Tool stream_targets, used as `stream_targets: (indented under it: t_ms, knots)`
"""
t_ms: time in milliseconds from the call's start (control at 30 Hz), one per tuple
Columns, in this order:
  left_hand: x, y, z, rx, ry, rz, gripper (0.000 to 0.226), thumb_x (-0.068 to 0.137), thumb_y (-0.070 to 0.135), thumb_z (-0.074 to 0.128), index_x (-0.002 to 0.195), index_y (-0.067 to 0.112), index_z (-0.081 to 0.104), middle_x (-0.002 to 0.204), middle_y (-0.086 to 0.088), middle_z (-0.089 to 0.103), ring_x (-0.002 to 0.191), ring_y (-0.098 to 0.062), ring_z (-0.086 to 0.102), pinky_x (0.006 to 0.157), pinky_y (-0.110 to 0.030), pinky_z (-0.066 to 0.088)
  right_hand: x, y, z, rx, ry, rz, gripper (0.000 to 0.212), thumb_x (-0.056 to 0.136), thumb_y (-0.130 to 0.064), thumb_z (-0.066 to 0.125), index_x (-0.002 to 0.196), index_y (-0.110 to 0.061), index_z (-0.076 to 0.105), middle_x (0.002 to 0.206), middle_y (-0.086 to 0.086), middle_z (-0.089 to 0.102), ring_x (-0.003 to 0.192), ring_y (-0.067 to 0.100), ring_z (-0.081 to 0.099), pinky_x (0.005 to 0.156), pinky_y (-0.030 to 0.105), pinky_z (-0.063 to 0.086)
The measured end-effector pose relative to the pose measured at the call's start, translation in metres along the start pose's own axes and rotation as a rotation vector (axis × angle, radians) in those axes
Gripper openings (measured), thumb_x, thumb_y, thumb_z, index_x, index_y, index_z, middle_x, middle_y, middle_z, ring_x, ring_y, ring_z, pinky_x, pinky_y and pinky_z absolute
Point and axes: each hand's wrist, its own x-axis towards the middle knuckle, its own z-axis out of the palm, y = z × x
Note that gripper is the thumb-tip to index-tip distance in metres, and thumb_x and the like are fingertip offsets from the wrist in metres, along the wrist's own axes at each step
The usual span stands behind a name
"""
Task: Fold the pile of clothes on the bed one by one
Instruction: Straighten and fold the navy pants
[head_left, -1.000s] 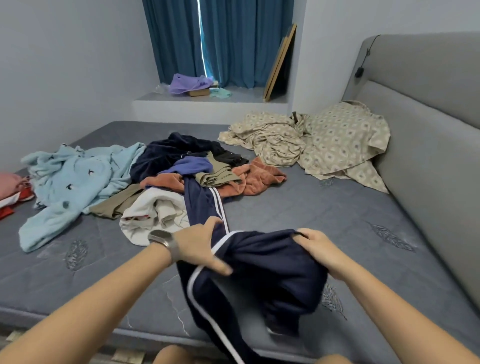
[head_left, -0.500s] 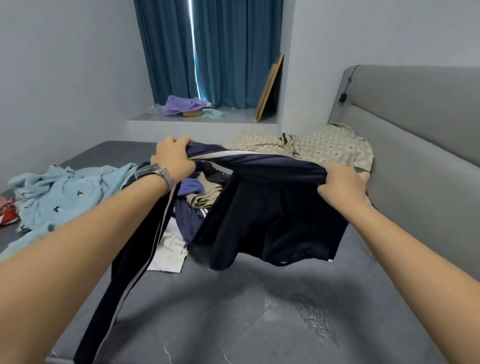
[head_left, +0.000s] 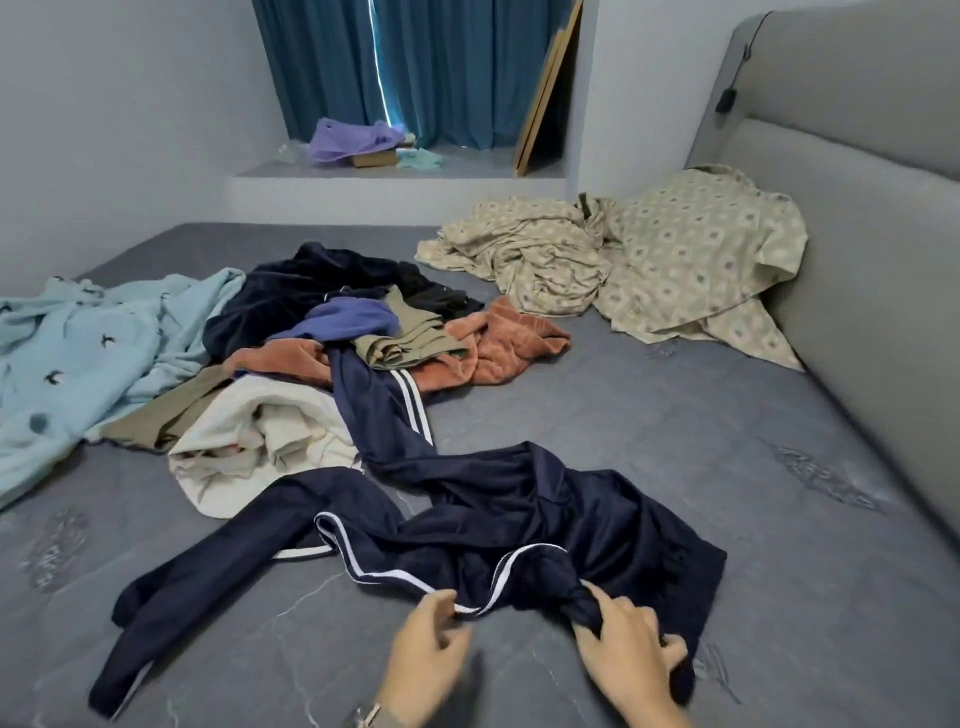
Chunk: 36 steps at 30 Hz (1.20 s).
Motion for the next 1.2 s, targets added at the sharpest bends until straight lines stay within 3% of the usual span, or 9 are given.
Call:
stream_targets:
  t_ms: [200, 333, 433, 533, 700, 800, 900, 1033, 1200]
  knots:
    - [-0.009, 0.022, 0.035, -0.476, -0.275, -0.128, 0.043, 0.083, 0.052, 0.064, 0.121, 0.045, 0.047, 0.11, 0.003, 0.068, 0.092, -0.012, 0.069, 0.082, -0.037, 0.057, -0.001, -0.035, 0.028, -0.013, -0.167, -0.276, 0.057, 0.093, -0.047, 0.042, 0.147, -0.045, 0.023, 0.134, -0.012, 0.047, 0.127, 0.018, 0.038, 0.101, 0.04, 0.025]
    - [-0.006, 0.029, 0.041, -0.662, -0.199, -0.262, 0.047, 0.084, 0.04, 0.069, 0.121, 0.045, 0.04, 0.11, 0.002, 0.069, 0.094, -0.017, 0.068, 0.074, -0.036, 0.058, -0.001, -0.041, 0.026, 0.435, -0.478, -0.35, 0.029, 0.09, -0.03, 0.053, 0.115, -0.034, 0.066, 0.115, -0.009, 0.069, 0.113, 0.009, 0.059, 0.097, 0.027, 0.044]
    - [-0.001, 0.029, 0.048, -0.734, -0.017, -0.265, 0.046, 0.091, 0.005, 0.058, 0.128, 0.025, 0.038, 0.107, -0.006, 0.066, 0.083, -0.018, 0.065, 0.067, -0.035, 0.057, 0.019, -0.02, 0.009, 0.66, -0.06, -0.196, 0.03, 0.077, -0.012, 0.065, 0.087, -0.039, 0.07, 0.09, -0.012, 0.074, 0.087, 0.003, 0.068, 0.09, 0.034, 0.052]
    - [-0.005, 0.033, 0.047, -0.757, 0.091, -0.197, 0.05, 0.091, -0.002, 0.051, 0.122, 0.032, 0.032, 0.107, 0.0, 0.059, 0.088, -0.018, 0.061, 0.09, -0.047, 0.051, 0.035, 0.01, -0.016, 0.467, 0.378, 0.196, 0.055, 0.075, -0.028, 0.07, 0.127, -0.032, 0.053, 0.131, 0.004, 0.053, 0.118, 0.028, 0.05, 0.099, 0.044, 0.041]
    - [-0.006, 0.035, 0.018, -0.474, 0.109, 0.163, 0.06, 0.084, -0.012, 0.045, 0.105, 0.042, 0.061, 0.113, 0.012, 0.066, 0.106, -0.007, 0.06, 0.099, -0.033, 0.045, 0.043, 0.037, -0.011, 0.353, 0.065, 0.476, 0.11, 0.073, -0.059, 0.072, 0.151, -0.01, 0.012, 0.151, 0.022, 0.025, 0.138, 0.039, 0.024, 0.109, 0.047, 0.027]
    - [0.003, 0.022, 0.001, -0.037, 0.163, 0.236, 0.052, 0.077, -0.007, 0.043, 0.08, 0.037, 0.07, 0.112, 0.006, 0.066, 0.114, -0.013, 0.052, 0.103, -0.028, 0.036, 0.043, 0.037, -0.002, 0.228, 0.033, 0.377, 0.073, 0.079, -0.058, 0.067, 0.13, -0.008, 0.049, 0.129, 0.017, 0.055, 0.126, 0.037, 0.044, 0.099, 0.04, 0.036]
    - [-0.009, 0.02, 0.004, 0.365, 0.26, 0.093, 0.027, 0.08, 0.031, 0.055, 0.105, 0.025, 0.062, 0.142, -0.009, 0.023, 0.126, -0.032, 0.03, 0.105, -0.034, 0.029, 0.041, 0.03, -0.004, 0.347, -0.036, 0.269, 0.029, 0.089, -0.034, 0.06, 0.095, -0.007, 0.067, 0.103, 0.016, 0.068, 0.101, 0.033, 0.062, 0.083, 0.034, 0.046]
    - [-0.035, 0.027, 0.034, 0.381, 0.014, -0.072, 0.129, 0.038, 0.101, 0.029, 0.14, 0.022, 0.031, 0.134, 0.001, 0.022, 0.126, -0.026, 0.035, 0.102, -0.035, 0.036, 0.022, 0.007, -0.018, 1.167, -0.225, 0.208, 0.01, 0.09, -0.018, 0.062, 0.099, -0.015, 0.066, 0.091, 0.009, 0.073, 0.081, 0.024, 0.068, 0.063, 0.033, 0.054]
    - [-0.029, 0.024, 0.029, 0.572, 0.083, -0.096, 0.063, 0.087, 0.027, 0.055, 0.139, 0.012, 0.022, 0.126, -0.012, 0.045, 0.109, -0.034, 0.055, 0.086, -0.037, 0.045, 0.002, 0.004, -0.032, 1.553, 0.058, 0.11, 0.023, 0.082, -0.002, 0.069, 0.104, -0.005, 0.069, 0.096, 0.012, 0.074, 0.086, 0.024, 0.071, 0.077, 0.034, 0.058]
